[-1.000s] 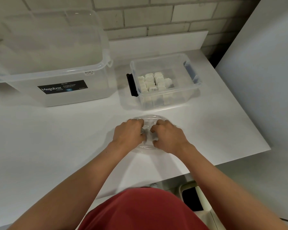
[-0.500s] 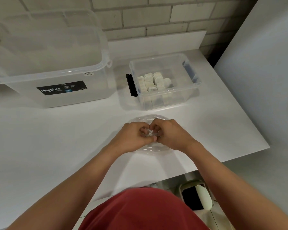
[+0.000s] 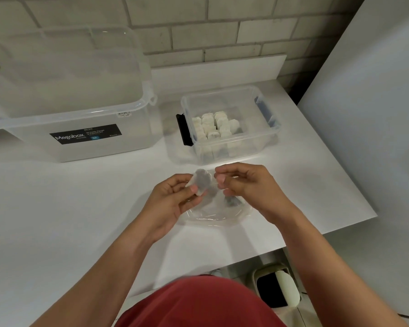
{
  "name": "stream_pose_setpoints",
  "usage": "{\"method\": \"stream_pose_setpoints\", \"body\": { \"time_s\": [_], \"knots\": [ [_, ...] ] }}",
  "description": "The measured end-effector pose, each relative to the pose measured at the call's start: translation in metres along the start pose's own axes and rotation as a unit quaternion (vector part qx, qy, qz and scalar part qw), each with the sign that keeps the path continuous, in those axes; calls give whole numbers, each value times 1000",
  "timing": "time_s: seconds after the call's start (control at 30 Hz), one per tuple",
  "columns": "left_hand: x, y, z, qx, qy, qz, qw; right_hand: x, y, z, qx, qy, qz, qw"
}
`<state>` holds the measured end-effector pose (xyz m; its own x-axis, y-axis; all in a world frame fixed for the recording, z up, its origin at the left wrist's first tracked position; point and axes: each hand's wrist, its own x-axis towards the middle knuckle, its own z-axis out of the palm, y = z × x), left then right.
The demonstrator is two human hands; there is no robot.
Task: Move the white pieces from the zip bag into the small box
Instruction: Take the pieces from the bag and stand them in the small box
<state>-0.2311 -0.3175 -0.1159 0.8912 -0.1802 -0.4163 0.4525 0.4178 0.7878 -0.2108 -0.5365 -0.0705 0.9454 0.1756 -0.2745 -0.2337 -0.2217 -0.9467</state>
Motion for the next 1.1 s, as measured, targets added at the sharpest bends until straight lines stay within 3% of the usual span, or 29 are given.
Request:
{"method": "stream_pose_setpoints", "body": {
  "time_s": [0.13,0.3,0.53,0.67,0.73,0.8,0.87,0.93,1.0,1.1],
  "knots": [
    [-4,-4,17,-47,-23,19,998,-4,-18,3,1,9,-60,998],
    [-3,-5,28,-46,-49,33,997,-10,-33,-1,-144,-7,-104,984],
    [-4,9,41,-61,-51,51,996,-14,-47,-6,-278,62,-199,938],
    [-3,32,50,53,-41,123,990,-9,-77,-29,-320,112,-237,910],
    [3,48,53,176,42,211,961,0,-97,-51,-285,167,-235,914],
    [16,64,52,304,128,294,897,18,-111,-72,-303,192,-233,904],
    [33,77,49,454,139,338,812,44,-117,-88,-357,190,-231,885],
    [49,85,43,587,96,300,746,75,-114,-93,-418,176,-226,862],
    [61,87,36,644,65,246,722,110,-103,-95,-470,136,-191,851],
    [72,84,23,665,54,248,703,161,-82,-93,-559,46,-101,821]
  ]
}}
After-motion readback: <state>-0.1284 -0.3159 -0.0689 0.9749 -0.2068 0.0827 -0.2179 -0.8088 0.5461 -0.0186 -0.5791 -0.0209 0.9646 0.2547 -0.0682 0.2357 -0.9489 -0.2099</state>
